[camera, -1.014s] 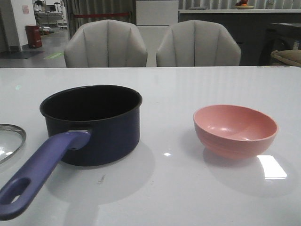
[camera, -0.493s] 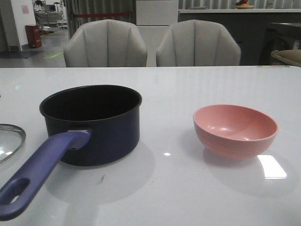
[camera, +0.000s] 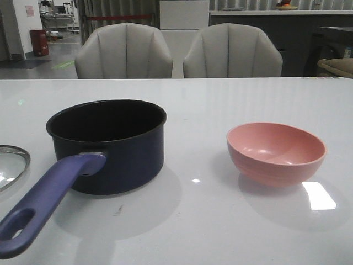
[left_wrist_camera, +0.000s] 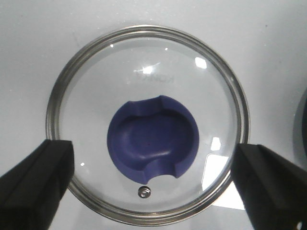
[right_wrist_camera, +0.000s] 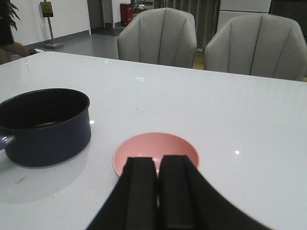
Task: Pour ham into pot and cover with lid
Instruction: 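Lower the left gripper onto the lid knob and grasp it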
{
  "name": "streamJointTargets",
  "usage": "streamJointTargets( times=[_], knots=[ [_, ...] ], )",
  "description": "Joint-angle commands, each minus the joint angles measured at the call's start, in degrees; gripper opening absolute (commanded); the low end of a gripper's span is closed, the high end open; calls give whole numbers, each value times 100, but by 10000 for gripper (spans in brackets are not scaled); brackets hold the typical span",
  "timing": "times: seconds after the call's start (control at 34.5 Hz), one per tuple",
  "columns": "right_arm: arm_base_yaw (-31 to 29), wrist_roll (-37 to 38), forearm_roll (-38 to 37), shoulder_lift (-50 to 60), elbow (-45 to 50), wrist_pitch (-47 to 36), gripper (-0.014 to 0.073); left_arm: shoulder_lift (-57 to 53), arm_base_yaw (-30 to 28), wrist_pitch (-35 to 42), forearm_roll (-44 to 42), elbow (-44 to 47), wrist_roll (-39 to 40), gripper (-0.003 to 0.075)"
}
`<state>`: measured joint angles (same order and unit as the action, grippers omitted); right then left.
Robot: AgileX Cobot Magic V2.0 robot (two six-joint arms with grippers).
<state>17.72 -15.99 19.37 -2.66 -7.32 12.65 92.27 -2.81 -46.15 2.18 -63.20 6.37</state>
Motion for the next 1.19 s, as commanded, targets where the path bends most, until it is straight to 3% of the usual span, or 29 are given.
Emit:
streamJointTargets(
  times=[0.0, 0.61, 0.7, 0.9, 1.16],
  knots=[
    [6, -64, 25, -60, -154, -407, 162, -146, -22, 130, -27, -177, 109, 678],
    [6, -64, 25, -60, -154, -401, 162, 701, -22, 244, 118, -238, 109, 671],
    [6, -64, 25, -60, -154, -401, 162, 722, -22, 244, 118, -275, 109, 616],
    [6, -64, 25, -60, -154, -386, 162, 722, -22, 244, 118, -315, 109, 395],
    [6, -64, 25, -60, -154, -383, 162, 722, -22, 225, 118, -315, 109, 372]
  ],
)
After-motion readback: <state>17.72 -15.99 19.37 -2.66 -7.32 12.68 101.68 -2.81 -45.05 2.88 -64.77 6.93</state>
